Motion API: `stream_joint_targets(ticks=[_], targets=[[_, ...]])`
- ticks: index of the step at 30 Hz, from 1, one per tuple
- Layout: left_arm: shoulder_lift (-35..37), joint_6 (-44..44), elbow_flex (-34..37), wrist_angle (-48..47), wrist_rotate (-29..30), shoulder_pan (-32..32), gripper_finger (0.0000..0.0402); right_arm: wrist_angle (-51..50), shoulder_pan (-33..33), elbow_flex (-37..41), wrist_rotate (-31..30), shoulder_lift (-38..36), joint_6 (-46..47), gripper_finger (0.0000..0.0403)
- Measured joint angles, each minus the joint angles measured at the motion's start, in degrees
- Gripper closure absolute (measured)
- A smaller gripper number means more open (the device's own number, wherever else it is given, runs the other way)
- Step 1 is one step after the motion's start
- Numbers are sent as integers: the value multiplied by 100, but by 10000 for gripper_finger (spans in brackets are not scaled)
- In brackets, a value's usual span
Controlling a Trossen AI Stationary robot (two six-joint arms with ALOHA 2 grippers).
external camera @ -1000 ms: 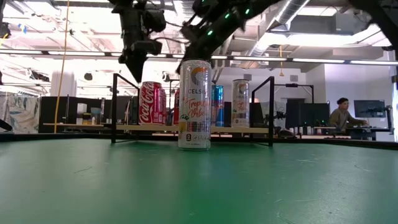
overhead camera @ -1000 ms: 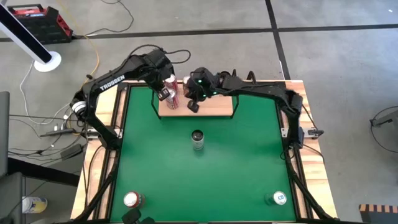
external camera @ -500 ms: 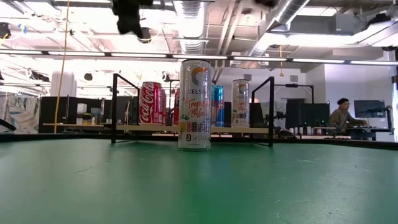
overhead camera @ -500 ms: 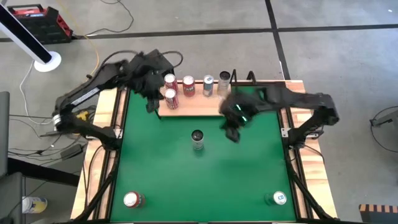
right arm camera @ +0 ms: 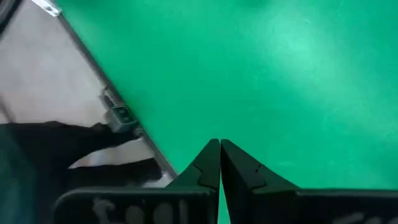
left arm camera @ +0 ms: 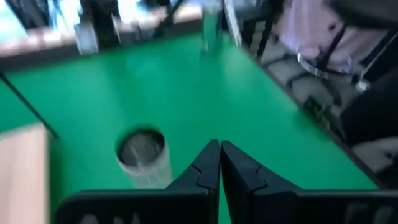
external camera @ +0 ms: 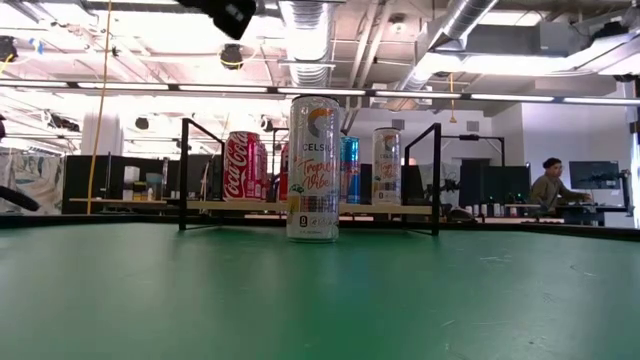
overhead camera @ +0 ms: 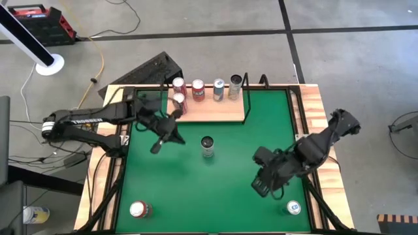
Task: Place canned beverage on shelf
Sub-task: Put the red soda can on the shelf aligned with the other red soda can
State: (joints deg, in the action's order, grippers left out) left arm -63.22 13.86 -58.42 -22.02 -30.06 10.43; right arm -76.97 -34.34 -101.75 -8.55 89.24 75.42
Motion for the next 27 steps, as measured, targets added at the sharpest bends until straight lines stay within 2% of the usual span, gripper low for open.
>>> stream_joint_targets(ticks=[4, 9, 13, 16, 19, 21, 24, 27], targets=[[2, -359, -32, -737, 1001, -532, 402, -73, -117, -4, -416, 332, -458, 358], [84, -870, -513, -2231, 1892, -1373, 402, -79, 113, -1, -559, 580, -2279, 358], [146, -1520, -664, -3398, 2003, -1905, 402, -10, 620, 288, -613, 265, -3787, 369], [211, -2519, -716, -3716, 1689, -2435, 402, 90, 993, 652, -617, -245, -4657, 378], [216, -3627, -714, -3487, 1640, -3235, 402, 354, 1298, 1197, -536, -865, -5272, 381], [184, -4179, -714, -3130, 2007, -3812, 402, 720, 1487, 1639, -509, -1290, -5550, 377], [39, -4301, -765, -2304, 2480, -4530, 402, 1220, 1728, 2369, -435, -1928, -5652, 366], [-137, -4148, -782, -1850, 2672, -5034, 402, 1774, 1933, 3034, -168, -2459, -5544, 360]])
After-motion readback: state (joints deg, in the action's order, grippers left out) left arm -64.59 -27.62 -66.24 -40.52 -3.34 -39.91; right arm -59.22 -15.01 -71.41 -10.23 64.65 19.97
